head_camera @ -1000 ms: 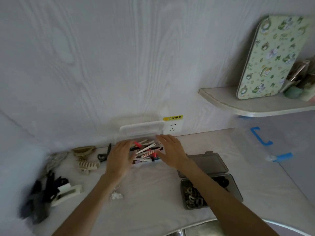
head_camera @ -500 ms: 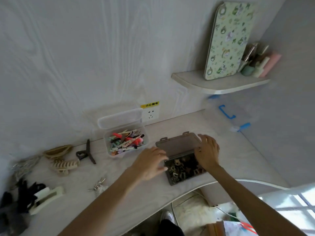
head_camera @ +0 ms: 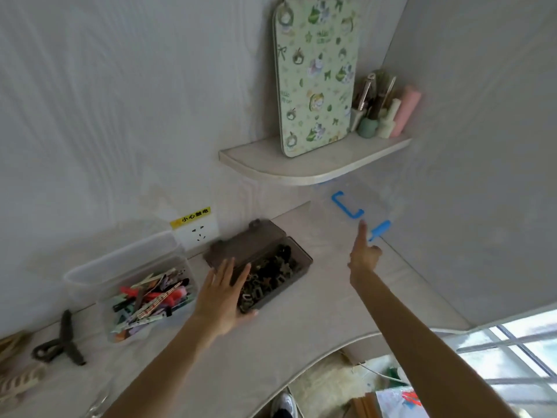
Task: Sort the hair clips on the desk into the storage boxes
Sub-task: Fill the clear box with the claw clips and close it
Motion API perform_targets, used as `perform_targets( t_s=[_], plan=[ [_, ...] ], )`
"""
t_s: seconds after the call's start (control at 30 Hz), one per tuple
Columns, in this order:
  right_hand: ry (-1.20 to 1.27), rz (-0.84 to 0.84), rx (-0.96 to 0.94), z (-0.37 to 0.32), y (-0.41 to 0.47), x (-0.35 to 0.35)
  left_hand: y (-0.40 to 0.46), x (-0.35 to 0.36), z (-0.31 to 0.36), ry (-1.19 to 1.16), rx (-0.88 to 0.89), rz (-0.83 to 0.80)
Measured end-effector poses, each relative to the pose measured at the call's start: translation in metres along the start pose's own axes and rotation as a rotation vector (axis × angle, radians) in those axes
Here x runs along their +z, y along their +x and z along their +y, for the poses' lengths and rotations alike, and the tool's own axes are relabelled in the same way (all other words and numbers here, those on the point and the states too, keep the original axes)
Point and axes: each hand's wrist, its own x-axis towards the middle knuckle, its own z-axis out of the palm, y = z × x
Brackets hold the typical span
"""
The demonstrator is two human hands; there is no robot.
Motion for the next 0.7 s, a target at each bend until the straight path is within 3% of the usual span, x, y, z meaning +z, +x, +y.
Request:
perform_targets(
  t_s=[0.07, 0.13, 0.3, 0.53, 0.7],
  plan=[
    [0.024, 0.123, -0.041, -0.017, 0.022, -0.002, 0.009, -0.004, -0.003, 0.004, -0.023, -0.007],
    [-0.049, 0.141, -0.091, -0.031, 0.035, -0.006, 0.013, -0.006, -0.002, -0.008, -0.025, 0.008],
    [-0.083, -0.055, -0.071, -0.037, 0.057, -0.029, 0.013, -0.01, 0.01, -0.09, -0.046, 0.058],
    [-0.16, -0.208, -0.005, -0.044, 0.058, -0.1, 0.059, -0.059, 0.055, -0.431, -0.142, 0.406],
    [-0.306, -0.309, 0.004, -0.061, 0.057, -0.137, 0.104, -0.08, 0.116, -0.554, -0.088, 0.251]
  ],
)
